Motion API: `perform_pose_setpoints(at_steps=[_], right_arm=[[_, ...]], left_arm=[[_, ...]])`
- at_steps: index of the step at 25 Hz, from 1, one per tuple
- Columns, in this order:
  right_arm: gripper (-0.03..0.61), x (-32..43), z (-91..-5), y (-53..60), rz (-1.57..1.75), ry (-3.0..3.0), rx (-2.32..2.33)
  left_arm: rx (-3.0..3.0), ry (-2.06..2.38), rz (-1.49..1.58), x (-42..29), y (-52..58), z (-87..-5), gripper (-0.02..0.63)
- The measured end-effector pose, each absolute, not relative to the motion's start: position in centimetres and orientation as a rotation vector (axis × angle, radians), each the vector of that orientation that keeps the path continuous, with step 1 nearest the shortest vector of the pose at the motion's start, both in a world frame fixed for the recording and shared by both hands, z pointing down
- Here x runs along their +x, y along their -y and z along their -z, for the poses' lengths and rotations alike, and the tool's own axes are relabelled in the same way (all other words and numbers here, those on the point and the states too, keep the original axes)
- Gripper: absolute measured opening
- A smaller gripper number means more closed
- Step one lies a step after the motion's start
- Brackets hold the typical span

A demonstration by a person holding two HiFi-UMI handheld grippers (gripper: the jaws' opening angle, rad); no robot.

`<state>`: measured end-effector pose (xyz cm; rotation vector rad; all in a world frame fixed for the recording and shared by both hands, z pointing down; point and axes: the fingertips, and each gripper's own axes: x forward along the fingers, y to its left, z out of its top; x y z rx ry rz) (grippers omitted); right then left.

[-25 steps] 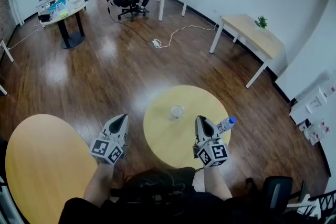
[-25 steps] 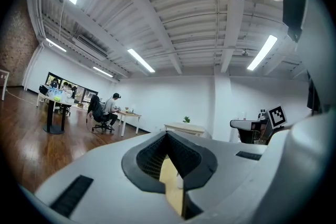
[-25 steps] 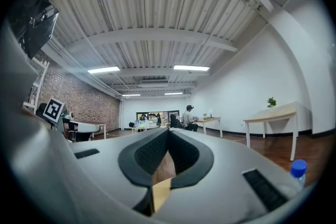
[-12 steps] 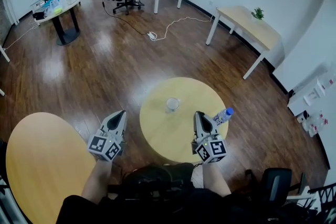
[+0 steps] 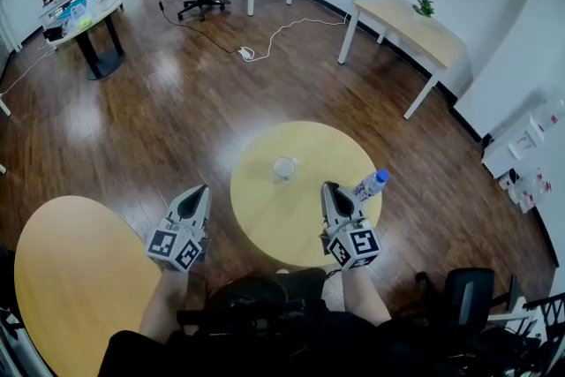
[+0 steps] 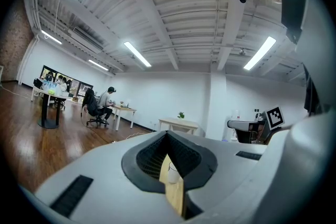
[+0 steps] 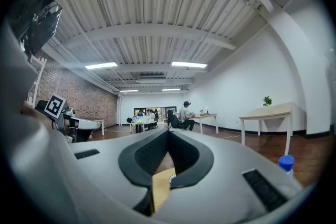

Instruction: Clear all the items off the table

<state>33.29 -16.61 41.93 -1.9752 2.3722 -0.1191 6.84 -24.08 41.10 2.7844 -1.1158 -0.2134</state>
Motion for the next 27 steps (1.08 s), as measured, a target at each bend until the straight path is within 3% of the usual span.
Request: perform_pose_setpoints(at_steps=[27], right_arm=[[0.002,33.5,-44.6,16.8,0.22,-2.388,-1.948]], left_arm=[[2.723,1.205,0.161,5.2,23.1,-42.8,-0.003]])
